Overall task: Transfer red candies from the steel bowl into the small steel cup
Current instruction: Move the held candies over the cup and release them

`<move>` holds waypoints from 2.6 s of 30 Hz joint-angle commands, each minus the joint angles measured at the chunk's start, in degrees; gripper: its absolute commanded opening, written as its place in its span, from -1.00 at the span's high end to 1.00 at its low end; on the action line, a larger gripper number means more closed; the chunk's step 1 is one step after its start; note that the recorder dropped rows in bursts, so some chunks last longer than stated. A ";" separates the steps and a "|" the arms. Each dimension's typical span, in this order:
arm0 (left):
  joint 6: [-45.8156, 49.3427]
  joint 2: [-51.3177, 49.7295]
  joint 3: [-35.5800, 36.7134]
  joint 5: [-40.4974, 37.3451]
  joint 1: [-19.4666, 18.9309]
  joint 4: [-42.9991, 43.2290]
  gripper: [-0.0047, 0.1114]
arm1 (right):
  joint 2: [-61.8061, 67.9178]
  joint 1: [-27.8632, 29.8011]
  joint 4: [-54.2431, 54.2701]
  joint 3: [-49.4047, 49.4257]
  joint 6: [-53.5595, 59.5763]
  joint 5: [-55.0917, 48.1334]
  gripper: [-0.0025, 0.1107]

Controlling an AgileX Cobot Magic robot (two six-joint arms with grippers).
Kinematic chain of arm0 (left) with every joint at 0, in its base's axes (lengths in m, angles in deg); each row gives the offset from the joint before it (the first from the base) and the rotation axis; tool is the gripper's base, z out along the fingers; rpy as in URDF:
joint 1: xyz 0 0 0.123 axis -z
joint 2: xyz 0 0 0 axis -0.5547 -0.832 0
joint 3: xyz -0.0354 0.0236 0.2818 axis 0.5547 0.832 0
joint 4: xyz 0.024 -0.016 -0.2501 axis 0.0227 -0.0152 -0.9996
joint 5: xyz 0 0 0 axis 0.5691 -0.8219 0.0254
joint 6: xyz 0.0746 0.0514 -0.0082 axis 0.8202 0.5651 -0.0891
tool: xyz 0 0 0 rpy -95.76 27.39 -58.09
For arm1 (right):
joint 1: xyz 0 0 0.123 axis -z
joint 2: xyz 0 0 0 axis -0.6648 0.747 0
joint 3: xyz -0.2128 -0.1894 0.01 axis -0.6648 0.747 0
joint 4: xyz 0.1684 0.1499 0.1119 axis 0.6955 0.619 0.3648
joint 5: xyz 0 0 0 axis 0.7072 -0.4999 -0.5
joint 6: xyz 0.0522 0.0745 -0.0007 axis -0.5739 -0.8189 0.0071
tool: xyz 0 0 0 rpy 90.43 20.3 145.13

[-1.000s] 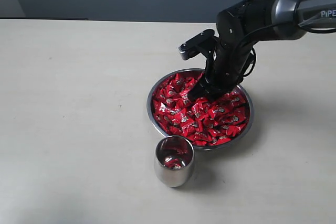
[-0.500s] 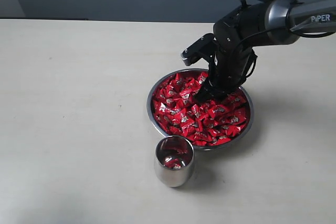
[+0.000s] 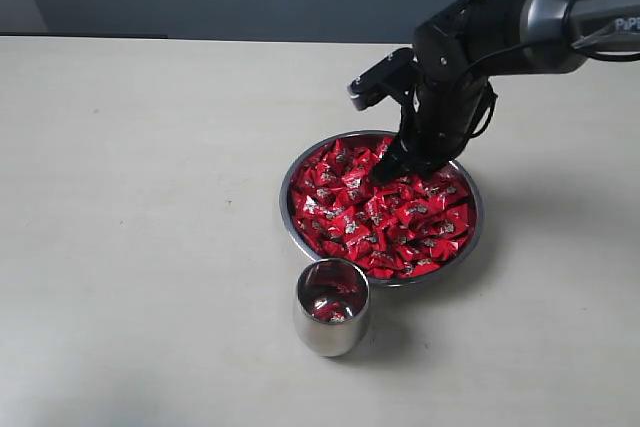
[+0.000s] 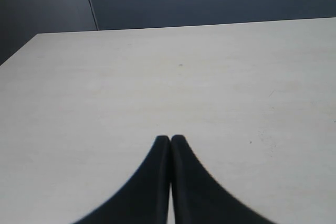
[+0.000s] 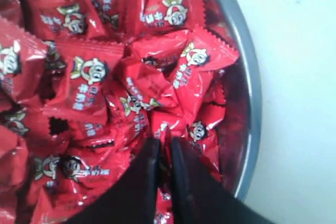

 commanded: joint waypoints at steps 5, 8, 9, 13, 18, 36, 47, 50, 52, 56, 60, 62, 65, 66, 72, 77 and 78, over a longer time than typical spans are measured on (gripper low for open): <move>-0.08 0.27 0.26 0.45 0.38 0.11 0.91 | -11.04 0.31 5.35 -0.27 -1.72 -3.44 0.97; -0.08 0.27 0.26 0.45 0.38 0.11 0.91 | -16.09 -0.08 11.43 -0.04 0.42 -3.43 0.97; -0.08 0.27 0.26 0.45 0.38 0.11 0.91 | -18.68 -1.18 11.56 0.51 0.96 -2.60 0.97; -0.08 0.27 0.26 0.45 0.38 0.11 0.91 | -22.92 -6.65 14.49 0.53 1.65 -4.54 0.97; -0.08 0.27 0.26 0.45 0.38 0.11 0.91 | -24.07 -14.96 14.49 7.22 1.54 -0.50 0.97; -0.08 0.27 0.26 0.45 0.38 0.11 0.91 | -24.52 -19.78 21.97 15.88 1.92 2.93 0.97; -0.08 0.27 0.26 0.45 0.38 0.11 0.91 | -24.39 -19.78 22.09 15.88 1.92 2.26 0.97; -0.08 0.27 0.26 0.45 0.38 0.11 0.91 | -24.39 -19.78 22.09 15.88 1.92 2.26 0.97; -0.08 0.27 0.26 0.45 0.38 0.11 0.91 | -24.39 -19.78 22.09 15.88 1.92 2.26 0.97; -0.08 0.27 0.26 0.45 0.38 0.11 0.91 | -24.40 -19.78 22.22 16.89 1.92 2.89 0.97; -0.08 0.27 0.26 0.45 0.38 0.11 0.91 | -24.40 -19.78 22.61 19.17 1.92 4.58 0.97; -0.08 0.27 0.26 0.45 0.38 0.11 0.91 | -24.40 -19.78 22.70 19.90 1.92 5.45 0.97; -0.08 0.27 0.26 0.45 0.38 0.11 0.91 | -24.40 -19.78 22.70 19.89 1.92 5.57 0.97; -0.08 0.27 0.26 0.45 0.38 0.11 0.91 | -24.40 -19.78 22.70 19.89 1.92 5.71 0.97; -0.08 0.27 0.26 0.45 0.38 0.11 0.91 | -24.40 -19.78 22.70 19.89 3.47 5.69 0.86; -0.08 0.27 0.26 0.45 0.38 0.11 0.91 | -24.40 -19.78 23.83 19.89 3.81 5.83 0.36; -0.08 0.27 0.26 0.45 0.38 0.11 0.91 | -24.40 -19.78 23.97 19.89 3.81 5.83 0.32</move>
